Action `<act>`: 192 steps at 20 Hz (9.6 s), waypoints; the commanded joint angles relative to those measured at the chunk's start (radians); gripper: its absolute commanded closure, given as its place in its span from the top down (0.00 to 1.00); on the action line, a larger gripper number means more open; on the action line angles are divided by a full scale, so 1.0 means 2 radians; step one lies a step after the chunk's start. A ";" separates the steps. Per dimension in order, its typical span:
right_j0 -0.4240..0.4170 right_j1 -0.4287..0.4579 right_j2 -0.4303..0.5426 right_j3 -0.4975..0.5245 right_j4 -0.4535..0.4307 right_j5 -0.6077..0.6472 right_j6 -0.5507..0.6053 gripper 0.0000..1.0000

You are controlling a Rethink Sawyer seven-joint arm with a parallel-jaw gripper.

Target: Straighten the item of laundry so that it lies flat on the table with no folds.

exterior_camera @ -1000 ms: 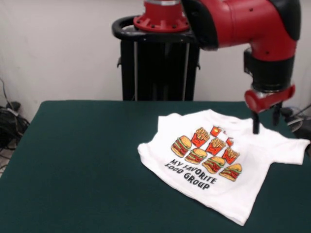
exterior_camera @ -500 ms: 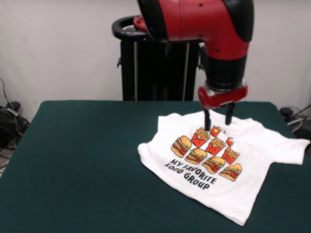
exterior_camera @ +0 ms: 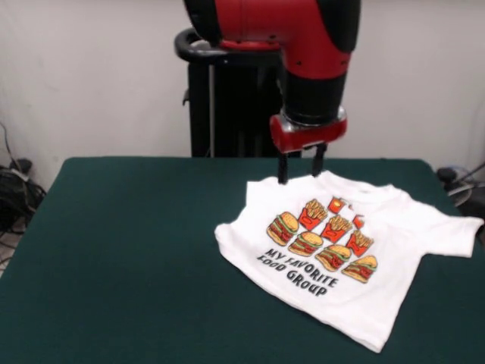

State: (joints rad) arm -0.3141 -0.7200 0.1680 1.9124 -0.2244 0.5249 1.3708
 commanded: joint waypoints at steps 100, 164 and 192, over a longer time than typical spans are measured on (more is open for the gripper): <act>-0.048 0.106 -0.071 0.043 -0.135 -0.252 0.067 1.00; -0.068 0.231 -0.052 -0.033 -0.139 -0.227 0.029 0.00; -0.011 0.210 -0.121 0.001 -0.100 -0.198 0.072 0.00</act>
State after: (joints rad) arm -0.3617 -0.4100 -0.0478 2.0200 -0.4780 -0.0369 1.3708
